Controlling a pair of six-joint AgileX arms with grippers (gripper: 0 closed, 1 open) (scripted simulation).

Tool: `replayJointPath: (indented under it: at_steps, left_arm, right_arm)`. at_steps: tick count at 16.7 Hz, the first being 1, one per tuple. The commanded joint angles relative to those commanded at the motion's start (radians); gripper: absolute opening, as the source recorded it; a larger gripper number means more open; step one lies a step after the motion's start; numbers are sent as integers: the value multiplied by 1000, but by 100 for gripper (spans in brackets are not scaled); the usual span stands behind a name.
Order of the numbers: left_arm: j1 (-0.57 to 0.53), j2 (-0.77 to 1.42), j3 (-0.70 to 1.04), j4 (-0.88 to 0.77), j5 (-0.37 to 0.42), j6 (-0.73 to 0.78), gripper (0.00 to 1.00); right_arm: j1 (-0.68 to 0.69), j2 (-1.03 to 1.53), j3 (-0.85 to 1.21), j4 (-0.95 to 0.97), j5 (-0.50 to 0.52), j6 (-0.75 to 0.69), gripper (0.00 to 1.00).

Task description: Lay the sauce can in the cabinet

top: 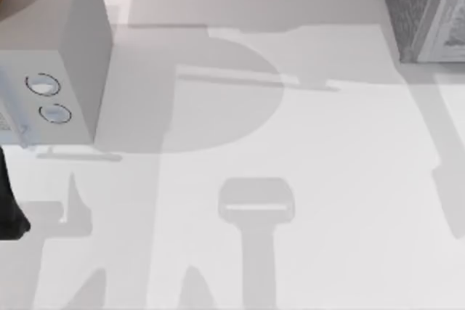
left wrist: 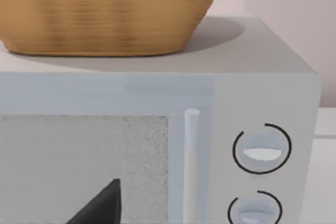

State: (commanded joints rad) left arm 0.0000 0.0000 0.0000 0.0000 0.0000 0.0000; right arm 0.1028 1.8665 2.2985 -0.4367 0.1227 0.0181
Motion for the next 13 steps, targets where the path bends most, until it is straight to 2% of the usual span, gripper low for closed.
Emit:
replayJointPath:
  at_steps: [7,13]
  left_arm:
    - [0,0,0,0,0,0,100]
    - [0,0,0,0,0,0,100]
  right_arm:
    - [0,0,0,0,0,0,98]
    - [0,0,0,0,0,0,100]
